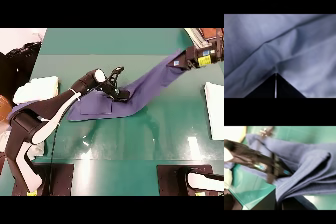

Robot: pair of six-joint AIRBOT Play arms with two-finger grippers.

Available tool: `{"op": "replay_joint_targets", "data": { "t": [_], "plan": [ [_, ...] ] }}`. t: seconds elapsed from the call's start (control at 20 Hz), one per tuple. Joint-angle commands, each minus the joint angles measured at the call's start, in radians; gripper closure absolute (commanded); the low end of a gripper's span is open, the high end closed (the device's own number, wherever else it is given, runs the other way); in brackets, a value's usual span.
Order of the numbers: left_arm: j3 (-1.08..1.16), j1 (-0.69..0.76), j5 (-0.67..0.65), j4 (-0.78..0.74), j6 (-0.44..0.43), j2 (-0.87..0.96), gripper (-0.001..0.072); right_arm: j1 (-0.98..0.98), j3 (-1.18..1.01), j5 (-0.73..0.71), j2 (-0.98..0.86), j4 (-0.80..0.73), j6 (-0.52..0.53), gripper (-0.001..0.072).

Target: Fold the shirts.

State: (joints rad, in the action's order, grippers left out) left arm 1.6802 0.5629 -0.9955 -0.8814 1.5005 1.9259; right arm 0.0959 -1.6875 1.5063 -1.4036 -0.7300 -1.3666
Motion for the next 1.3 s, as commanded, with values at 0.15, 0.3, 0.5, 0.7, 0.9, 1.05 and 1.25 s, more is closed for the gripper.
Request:
{"op": "replay_joint_targets", "data": {
  "t": [0.15, 0.3, 0.5, 0.7, 0.9, 1.05, 1.25],
  "plan": [
    [0.008, 0.006, -0.015, 0.000, 0.011, 0.016, 0.0683, 0.151, -0.101, -0.067, 0.003, 0.003, -0.022, 0.0694],
    [0.030, -0.010, -0.063, -0.010, 0.005, 0.002, 0.0683, 0.189, -0.100, -0.092, -0.001, 0.002, 0.000, 0.0694],
    [0.090, -0.104, -0.142, -0.060, -0.008, -0.069, 0.0683, 0.237, -0.101, -0.112, -0.010, 0.006, 0.017, 0.0693],
    [0.148, -0.275, -0.229, -0.170, -0.009, -0.189, 0.0683, 0.356, -0.101, -0.146, -0.075, 0.008, 0.058, 0.0693],
    [0.162, -0.458, -0.262, -0.213, -0.016, -0.331, 0.0683, 0.558, -0.101, -0.305, -0.225, 0.208, 0.212, 0.0692],
    [0.162, -0.567, -0.283, -0.219, -0.016, -0.418, 0.0683, 0.710, -0.126, -0.497, -0.365, 0.291, 0.329, 0.0431],
    [0.162, -0.646, -0.321, -0.219, -0.017, -0.479, 0.0683, 0.763, -0.333, -0.420, -0.515, 0.278, 0.333, 0.0303]
  ]
}}
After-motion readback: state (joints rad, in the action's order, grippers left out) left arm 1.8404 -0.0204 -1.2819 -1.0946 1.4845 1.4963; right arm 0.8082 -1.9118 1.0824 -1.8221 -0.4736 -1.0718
